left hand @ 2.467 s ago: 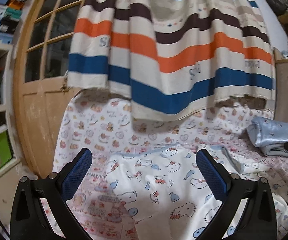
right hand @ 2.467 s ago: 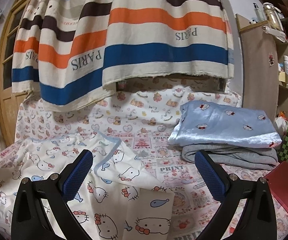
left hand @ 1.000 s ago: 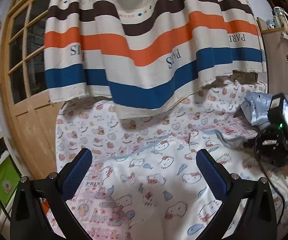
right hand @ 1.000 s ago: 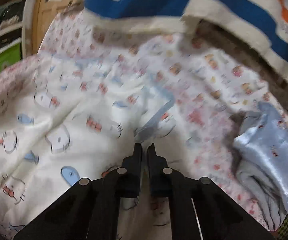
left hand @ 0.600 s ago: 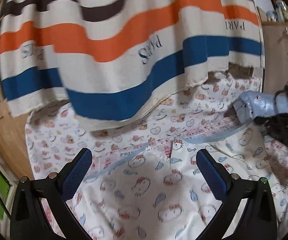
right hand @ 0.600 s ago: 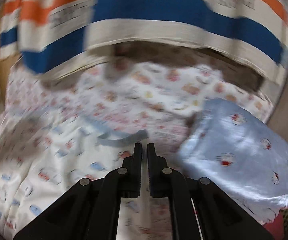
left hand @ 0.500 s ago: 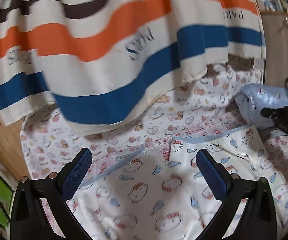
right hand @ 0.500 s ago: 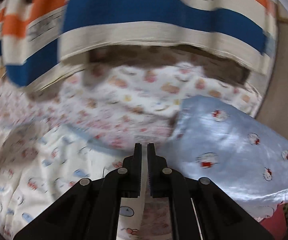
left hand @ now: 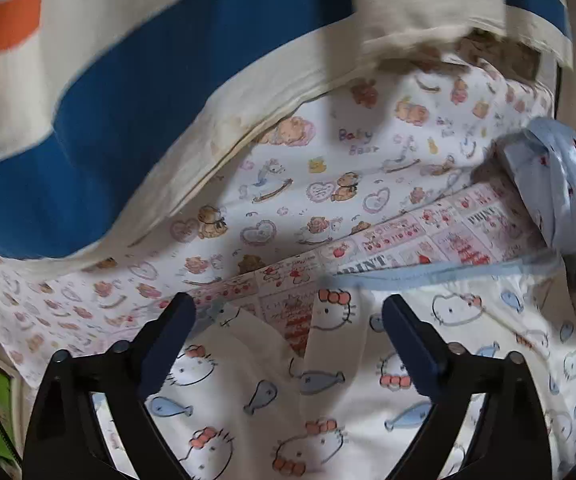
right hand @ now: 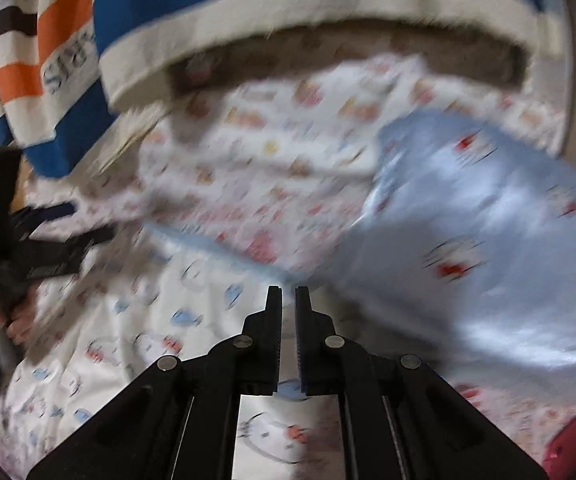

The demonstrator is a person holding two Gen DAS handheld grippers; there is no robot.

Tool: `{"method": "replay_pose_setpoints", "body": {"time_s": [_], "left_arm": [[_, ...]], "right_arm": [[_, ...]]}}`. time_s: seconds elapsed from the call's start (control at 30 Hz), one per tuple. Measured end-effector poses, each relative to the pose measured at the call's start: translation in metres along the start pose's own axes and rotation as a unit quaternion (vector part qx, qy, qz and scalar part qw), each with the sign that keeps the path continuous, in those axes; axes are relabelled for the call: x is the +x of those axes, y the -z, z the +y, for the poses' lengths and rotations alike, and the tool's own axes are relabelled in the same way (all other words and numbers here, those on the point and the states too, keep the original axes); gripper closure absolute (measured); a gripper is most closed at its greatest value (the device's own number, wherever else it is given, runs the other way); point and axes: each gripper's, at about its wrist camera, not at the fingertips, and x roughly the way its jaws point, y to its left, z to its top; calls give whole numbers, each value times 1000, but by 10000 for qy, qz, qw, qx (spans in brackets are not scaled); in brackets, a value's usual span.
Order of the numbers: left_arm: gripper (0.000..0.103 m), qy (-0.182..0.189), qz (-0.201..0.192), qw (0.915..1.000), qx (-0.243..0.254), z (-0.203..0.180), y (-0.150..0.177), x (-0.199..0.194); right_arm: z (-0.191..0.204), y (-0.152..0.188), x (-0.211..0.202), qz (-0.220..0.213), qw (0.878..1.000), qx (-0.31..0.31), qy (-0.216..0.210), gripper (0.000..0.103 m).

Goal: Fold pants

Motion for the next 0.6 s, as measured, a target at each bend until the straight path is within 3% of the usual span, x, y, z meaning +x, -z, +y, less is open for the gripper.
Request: {"method": "replay_pose_setpoints", "body": {"time_s": [0.37,0.6], "left_arm": [[23,670,277,9956,-594,13,3,39],[25,517,214,9967,-585,23,6,27]], "right_arm": [[-25,-2,53,419,9956,400,739,97],[-19,-4,51,366,9928,241,1118,97]]}}
